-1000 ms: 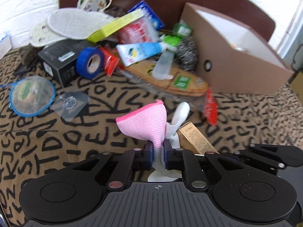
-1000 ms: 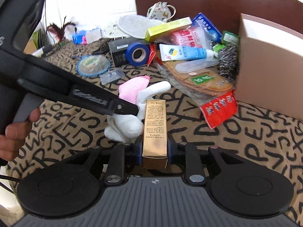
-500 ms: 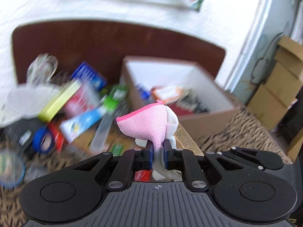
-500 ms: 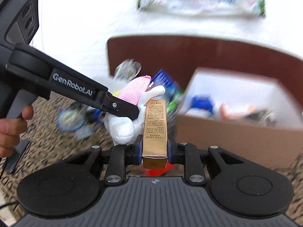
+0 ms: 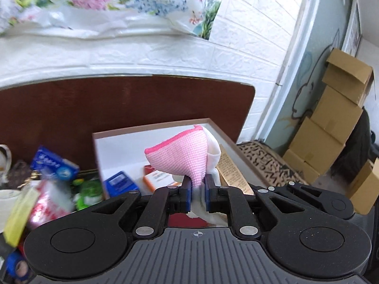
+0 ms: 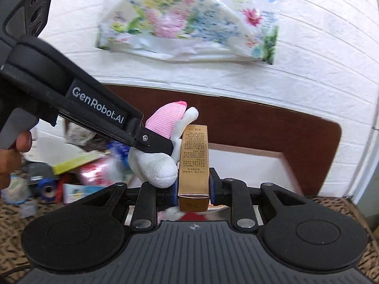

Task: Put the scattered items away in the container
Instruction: 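Open both grippers to drop the glove and tan box into the box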

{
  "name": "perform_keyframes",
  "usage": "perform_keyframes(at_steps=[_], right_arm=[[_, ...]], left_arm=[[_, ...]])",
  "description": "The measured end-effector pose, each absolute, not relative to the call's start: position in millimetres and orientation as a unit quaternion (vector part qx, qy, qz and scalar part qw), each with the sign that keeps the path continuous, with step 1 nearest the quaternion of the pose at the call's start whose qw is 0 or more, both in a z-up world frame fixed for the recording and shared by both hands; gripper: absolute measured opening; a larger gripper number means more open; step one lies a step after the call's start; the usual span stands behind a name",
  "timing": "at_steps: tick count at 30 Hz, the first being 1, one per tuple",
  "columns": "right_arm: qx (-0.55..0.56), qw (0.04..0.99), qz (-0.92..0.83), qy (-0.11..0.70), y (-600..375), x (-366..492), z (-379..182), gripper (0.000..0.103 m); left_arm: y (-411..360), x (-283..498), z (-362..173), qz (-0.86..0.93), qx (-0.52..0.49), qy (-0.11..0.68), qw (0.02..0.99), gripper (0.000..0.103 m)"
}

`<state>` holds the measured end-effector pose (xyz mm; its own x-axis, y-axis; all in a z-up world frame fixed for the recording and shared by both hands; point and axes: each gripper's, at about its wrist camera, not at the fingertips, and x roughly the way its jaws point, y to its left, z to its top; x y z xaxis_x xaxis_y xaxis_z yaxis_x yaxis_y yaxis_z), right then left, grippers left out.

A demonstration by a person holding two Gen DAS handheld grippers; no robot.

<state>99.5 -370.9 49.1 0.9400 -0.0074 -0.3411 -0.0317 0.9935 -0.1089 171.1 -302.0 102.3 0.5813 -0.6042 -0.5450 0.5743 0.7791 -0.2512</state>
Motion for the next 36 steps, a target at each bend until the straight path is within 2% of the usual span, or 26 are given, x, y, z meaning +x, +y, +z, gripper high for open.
perform_keyframes(at_steps=[16,18,19,20,21,22,23,26,28,30,36], right_arm=[[-0.064,0.957,-0.088,0.268,-453.1,172.1,-9.5,0.027],[-0.063,0.954,-0.094,0.277,-460.2,176.0,-15.5,0.028],[-0.062,0.953,-0.095,0.280,-463.3,179.5,-17.0,0.029],[-0.060,0.954,-0.099,0.278,-465.2,180.6,-18.6,0.034],[-0.064,0.954,-0.105,0.274,-465.5,180.5,-19.5,0.051],[-0.072,0.954,-0.111,0.270,-464.6,179.9,-19.7,0.066],[-0.083,0.955,-0.115,0.260,-462.3,177.6,-19.8,0.070],[-0.108,0.955,-0.121,0.247,-455.0,171.6,-20.5,0.081],[-0.108,0.957,-0.116,0.243,-451.8,168.2,-19.5,0.094],[-0.110,0.959,-0.110,0.238,-447.1,164.2,-19.0,0.098],[-0.124,0.958,-0.101,0.237,-435.1,158.4,-14.8,0.101]], left_arm=[[-387.6,269.1,17.5,-0.359,-0.029,0.400,0.843,0.010],[-392.4,276.5,8.6,-0.362,-0.032,0.408,0.837,0.036],[-394.0,279.8,5.6,-0.358,-0.033,0.411,0.838,0.042],[-393.7,281.6,2.6,-0.356,-0.036,0.414,0.837,0.065],[-391.9,282.6,0.3,-0.354,-0.039,0.414,0.838,0.087],[-388.5,282.2,-1.3,-0.350,-0.046,0.410,0.841,0.094],[-383.7,281.5,-1.4,-0.347,-0.054,0.402,0.846,0.099],[-377.0,278.0,-0.9,-0.346,-0.050,0.393,0.850,0.102],[-376.1,275.0,-0.8,-0.344,-0.036,0.392,0.853,0.103],[-375.9,269.5,-0.3,-0.347,-0.023,0.384,0.855,0.103],[-380.6,255.9,-1.8,-0.345,0.012,0.376,0.860,0.103]])
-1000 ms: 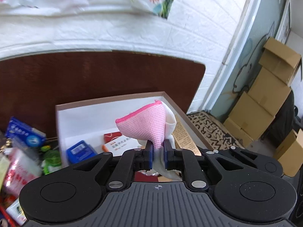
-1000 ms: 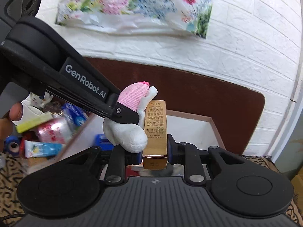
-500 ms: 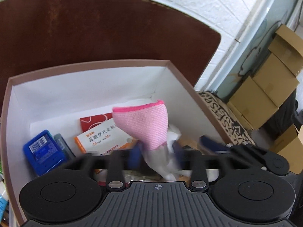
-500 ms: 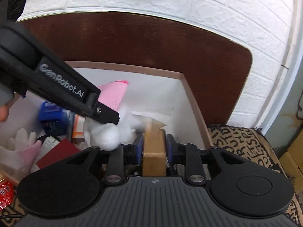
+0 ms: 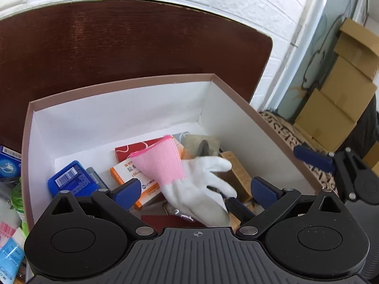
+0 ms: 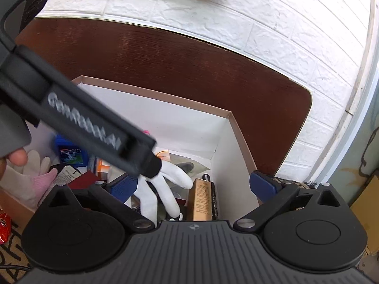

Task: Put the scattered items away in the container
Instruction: 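Open both grippers to drop the glove and tan box into the box, then move both grippers back toward the items on the table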

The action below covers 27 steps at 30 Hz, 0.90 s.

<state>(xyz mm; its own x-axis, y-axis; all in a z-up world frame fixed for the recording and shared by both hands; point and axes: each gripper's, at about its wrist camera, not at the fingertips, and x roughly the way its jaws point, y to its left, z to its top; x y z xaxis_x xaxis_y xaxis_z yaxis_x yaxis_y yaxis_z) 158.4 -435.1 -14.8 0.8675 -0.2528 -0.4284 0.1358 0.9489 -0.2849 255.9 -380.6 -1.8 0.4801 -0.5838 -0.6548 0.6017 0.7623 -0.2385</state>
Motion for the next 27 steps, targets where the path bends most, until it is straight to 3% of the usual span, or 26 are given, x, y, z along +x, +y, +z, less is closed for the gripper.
perform_keyframes(at_steps=[27], right_arm=[[-0.135,0.971,-0.059,0.189,-384.9,92.5,21.9,0.103]], left_arm=[[-323.9,168.0,31.9,-0.290,0.033,0.339,0.894,0.103]])
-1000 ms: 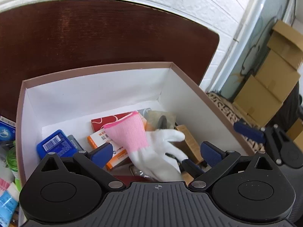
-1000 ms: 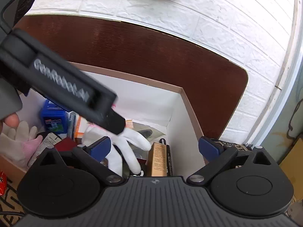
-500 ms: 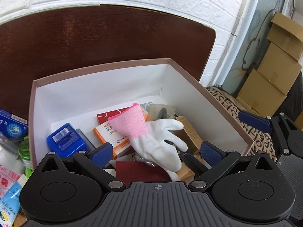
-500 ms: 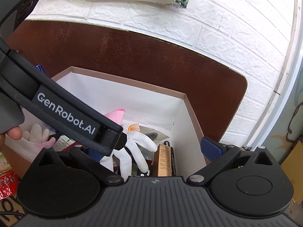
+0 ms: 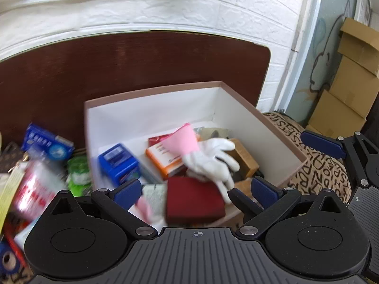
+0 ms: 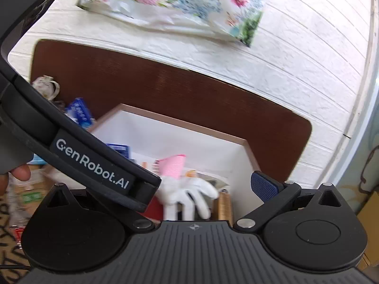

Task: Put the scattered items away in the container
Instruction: 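Move both grippers back toward the items on the table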

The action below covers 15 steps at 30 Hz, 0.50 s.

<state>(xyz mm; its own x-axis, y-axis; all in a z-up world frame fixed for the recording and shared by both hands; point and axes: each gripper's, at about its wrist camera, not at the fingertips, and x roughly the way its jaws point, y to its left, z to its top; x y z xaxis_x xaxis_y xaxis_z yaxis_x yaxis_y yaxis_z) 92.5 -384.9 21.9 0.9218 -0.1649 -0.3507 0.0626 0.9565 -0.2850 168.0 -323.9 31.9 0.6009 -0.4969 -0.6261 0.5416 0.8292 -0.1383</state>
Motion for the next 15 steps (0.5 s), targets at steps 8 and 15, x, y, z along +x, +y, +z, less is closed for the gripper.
perform_keyframes(at_steps=[8,15], right_arm=[[-0.118,0.975,-0.012,0.186,-345.2,59.8,16.0,0.103],[-0.102,0.974,0.044,0.198,-307.5,42.3,-0.2,0.103]], left_arm=[[-275.0,125.0,25.1,-0.242,0.022,0.342,0.908,0.103],[-235.9,99.1,10.4,-0.205,0.018,0.357,0.911,0.103]])
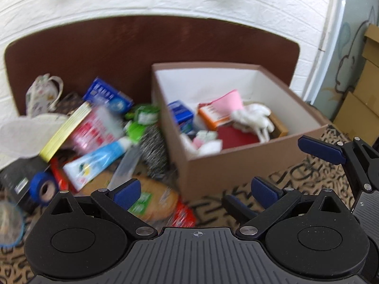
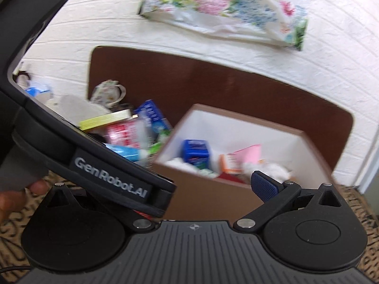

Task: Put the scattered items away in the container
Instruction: 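Move both grippers back toward the items on the table, then grasp the blue-rimmed round net by its handle with the left gripper while the right grasps the clear adhesive hook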

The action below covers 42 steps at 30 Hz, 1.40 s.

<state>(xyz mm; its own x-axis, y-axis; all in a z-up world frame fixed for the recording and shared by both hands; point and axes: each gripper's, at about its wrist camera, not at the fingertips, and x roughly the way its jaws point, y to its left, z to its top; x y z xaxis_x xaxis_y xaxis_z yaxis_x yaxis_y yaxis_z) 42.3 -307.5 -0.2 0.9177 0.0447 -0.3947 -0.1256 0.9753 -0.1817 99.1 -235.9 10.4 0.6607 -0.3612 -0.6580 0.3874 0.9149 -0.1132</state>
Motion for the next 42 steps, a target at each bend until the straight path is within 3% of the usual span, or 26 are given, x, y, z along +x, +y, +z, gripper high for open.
perform_keyframes(at_steps=[21,30,42], right_arm=[[-0.082,0.945,0.151,0.278,-215.9,14.0,-58.5,0.103],[-0.083,0.938,0.175,0.288,-201.4,21.1,-65.9,0.103],[-0.097,0.919,0.236,0.299,-156.5,58.1,-79.1,0.102]], left_arm=[[-140.8,41.0,-57.3,-0.133,-0.054,0.404,0.903,0.103],[-114.2,41.6,-63.8,-0.107,-0.061,0.403,0.907,0.103],[-18.8,67.1,-72.4,0.015,-0.123,0.401,0.908,0.103]])
